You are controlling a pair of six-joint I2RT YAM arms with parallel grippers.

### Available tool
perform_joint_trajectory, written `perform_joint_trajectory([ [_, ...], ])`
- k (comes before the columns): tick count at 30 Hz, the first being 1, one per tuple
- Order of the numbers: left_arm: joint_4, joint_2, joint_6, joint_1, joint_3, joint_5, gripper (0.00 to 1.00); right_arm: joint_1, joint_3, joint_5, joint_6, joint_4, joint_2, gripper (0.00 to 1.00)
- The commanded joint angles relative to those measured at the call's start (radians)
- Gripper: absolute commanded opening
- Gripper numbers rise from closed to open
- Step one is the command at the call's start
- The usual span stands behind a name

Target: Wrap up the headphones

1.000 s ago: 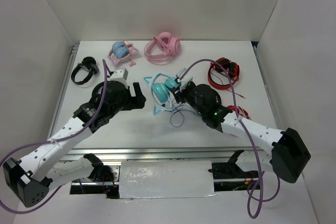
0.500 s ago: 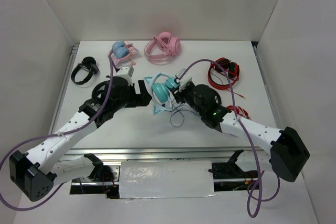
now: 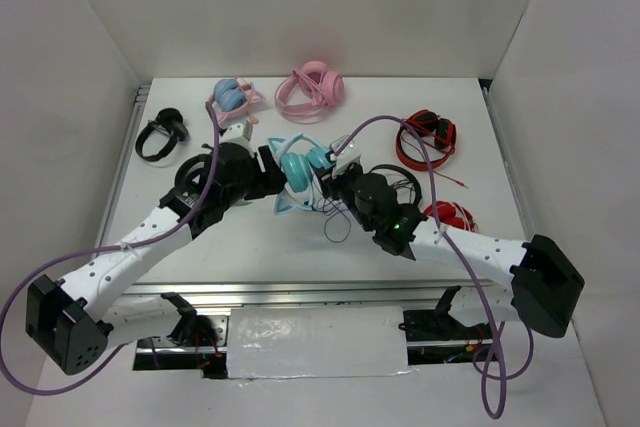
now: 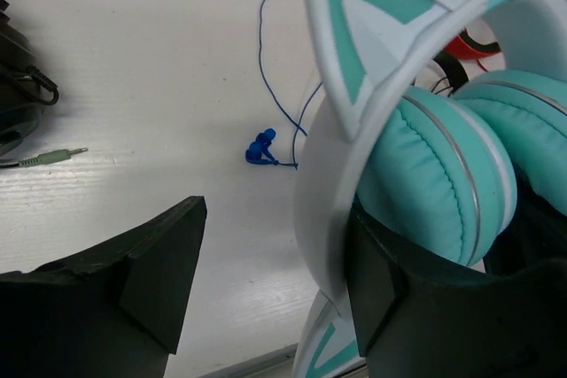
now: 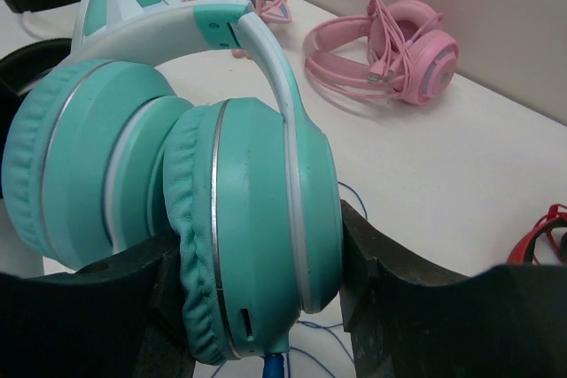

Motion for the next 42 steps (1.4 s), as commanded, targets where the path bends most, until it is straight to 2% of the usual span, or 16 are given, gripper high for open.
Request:
perform_joint_trajectory([
  [1,0.02,0.023,-0.046,0.002,0.009,-0.072,0.73,0.039,0.031,0.135,0.089,0.195,-0.01,0.0],
  [7,0.068,0.012,-0.077,0.002,-0.025,-0.098,0.7,0.125,0.059,0.262,0.128,0.241,0.026,0.02],
  [9,0.065,0.014,-0.086,0.001,-0.017,-0.104,0.63,0.156,0.077,0.313,0.126,0.255,0.067,0.04],
  [12,0.053,0.017,-0.103,-0.005,-0.014,-0.141,0.42,0.213,0.12,0.468,0.098,0.306,0.133,0.09],
  [13,0.047,0.018,-0.106,-0.008,-0.013,-0.15,0.36,0.222,0.134,0.503,0.101,0.3,0.148,0.16],
  [15,0.034,0.017,-0.117,-0.013,-0.002,-0.182,0.17,0.242,0.181,0.58,0.127,0.249,0.185,0.21],
  [16,0.028,0.015,-0.115,-0.014,0.007,-0.202,0.05,0.256,0.206,0.586,0.162,0.225,0.197,0.29],
  [17,0.025,0.017,-0.115,-0.016,0.013,-0.212,0.02,0.26,0.217,0.576,0.193,0.195,0.197,0.34],
  [18,0.02,0.015,-0.115,-0.018,0.016,-0.224,0.0,0.266,0.224,0.562,0.231,0.137,0.197,0.46],
  [23,0.008,0.023,-0.094,-0.016,0.047,-0.287,0.0,0.271,0.237,0.311,0.336,-0.027,0.129,0.84],
  [25,0.007,0.025,-0.073,-0.016,0.056,-0.31,0.0,0.274,0.212,0.225,0.33,-0.052,0.064,0.92],
  [26,0.007,0.025,-0.066,-0.013,0.061,-0.333,0.0,0.279,0.199,0.098,0.308,-0.062,0.04,1.0],
  [29,0.02,0.035,-0.023,0.001,0.076,-0.353,0.0,0.305,0.133,-0.129,0.187,-0.067,-0.095,1.0],
  [35,0.157,0.049,0.199,0.073,0.114,-0.209,0.0,0.251,0.021,-0.312,0.126,-0.168,-0.335,1.0],
  [38,0.178,0.075,0.311,0.132,0.176,-0.03,0.0,0.136,-0.024,-0.38,0.13,-0.276,-0.427,1.0],
  [42,0.131,0.15,0.424,0.222,0.361,0.272,0.0,-0.024,-0.1,-0.475,0.119,-0.375,-0.531,1.0],
])
